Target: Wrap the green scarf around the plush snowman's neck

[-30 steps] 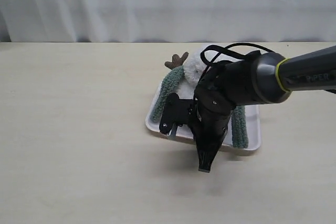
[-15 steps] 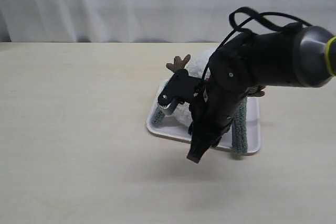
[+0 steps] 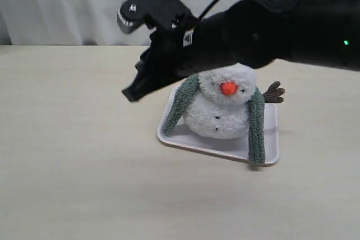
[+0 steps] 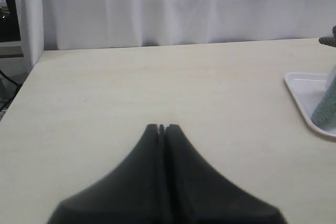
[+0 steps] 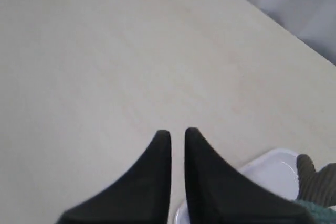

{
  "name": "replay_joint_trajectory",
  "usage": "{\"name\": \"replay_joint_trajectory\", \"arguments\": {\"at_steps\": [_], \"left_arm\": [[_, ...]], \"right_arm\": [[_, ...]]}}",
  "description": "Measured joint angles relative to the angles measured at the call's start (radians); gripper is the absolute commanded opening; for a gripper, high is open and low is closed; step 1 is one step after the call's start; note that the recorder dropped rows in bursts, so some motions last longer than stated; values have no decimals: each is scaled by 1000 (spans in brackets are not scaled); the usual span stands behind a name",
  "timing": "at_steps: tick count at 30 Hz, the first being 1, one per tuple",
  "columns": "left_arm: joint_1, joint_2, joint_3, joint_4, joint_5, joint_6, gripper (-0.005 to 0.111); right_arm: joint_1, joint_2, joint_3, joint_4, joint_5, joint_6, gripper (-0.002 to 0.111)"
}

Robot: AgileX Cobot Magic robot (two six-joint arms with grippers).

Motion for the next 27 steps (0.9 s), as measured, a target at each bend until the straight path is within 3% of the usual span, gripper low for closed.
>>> {"name": "replay_joint_trajectory", "arguments": {"at_steps": [4,7,12,20,27], "left_arm": [[0,0,0,0,0,0,0],[0,0,0,0,0,0,0],[0,0,0,0,0,0,0],[0,0,0,0,0,0,0],[0,0,0,0,0,0,0]], "right_arm": [[-86,145,-256,-124,222,253,41],[-153,271,-462,-148,436,323,50],[-169,422,-590,-171,519,257,50],[-169,476,-592,-350,495,263,50],[-169,498,-596,-268,506,246,50]]}}
